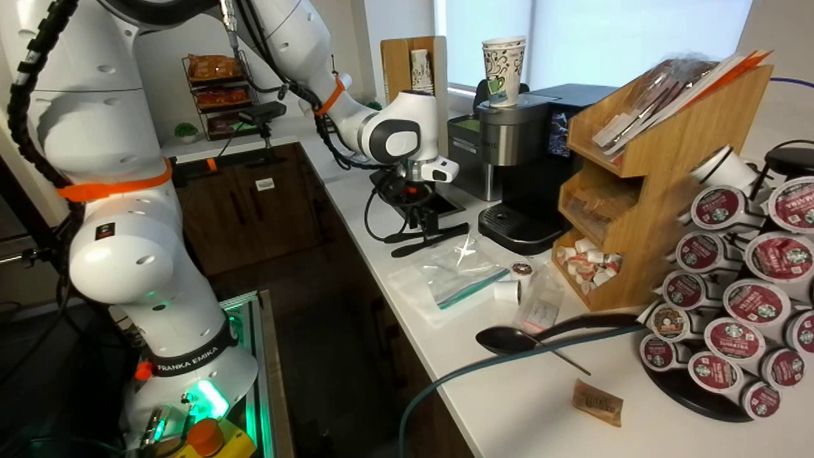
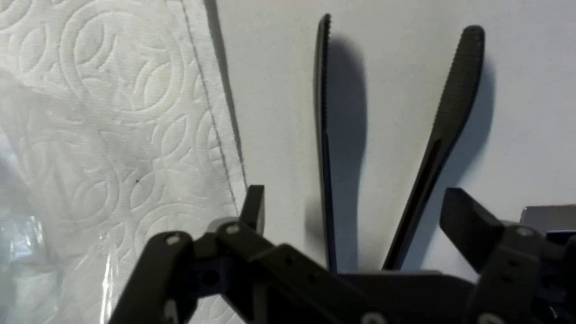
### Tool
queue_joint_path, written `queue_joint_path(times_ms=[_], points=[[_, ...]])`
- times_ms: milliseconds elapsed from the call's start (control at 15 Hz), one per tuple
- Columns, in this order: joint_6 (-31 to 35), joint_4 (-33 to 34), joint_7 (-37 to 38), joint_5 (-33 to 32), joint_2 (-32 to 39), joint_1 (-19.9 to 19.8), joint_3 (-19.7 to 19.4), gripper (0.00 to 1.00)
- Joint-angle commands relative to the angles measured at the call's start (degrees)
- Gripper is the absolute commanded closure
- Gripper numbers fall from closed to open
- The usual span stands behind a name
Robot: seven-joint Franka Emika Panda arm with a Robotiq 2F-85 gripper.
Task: Put the tongs on the brown holder
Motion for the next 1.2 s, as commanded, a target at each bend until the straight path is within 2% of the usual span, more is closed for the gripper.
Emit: queue_joint_path(times_ms=[0, 400, 733, 800, 867, 933, 1133], points=[[1.97, 0.05, 2.0, -1.79, 1.04, 0.79, -0.64, 0.0], [7.19, -0.2, 2.59, -1.05, 2.03, 1.31, -0.45, 0.0], [8.75, 0.06, 3.39, -0.9, 3.54, 1.71, -0.67, 0.02], [8.99, 0.1, 3.42, -1.14, 3.82, 1.8, -0.75, 0.08], [9.32, 0.1, 3.31, -1.17, 4.04, 1.84, -0.78, 0.26], [9.63, 0.11, 3.26, -1.19, 4.23, 1.88, -0.8, 0.31], [9.89, 0.13, 3.2, -1.25, 4.52, 1.97, -0.88, 0.55]])
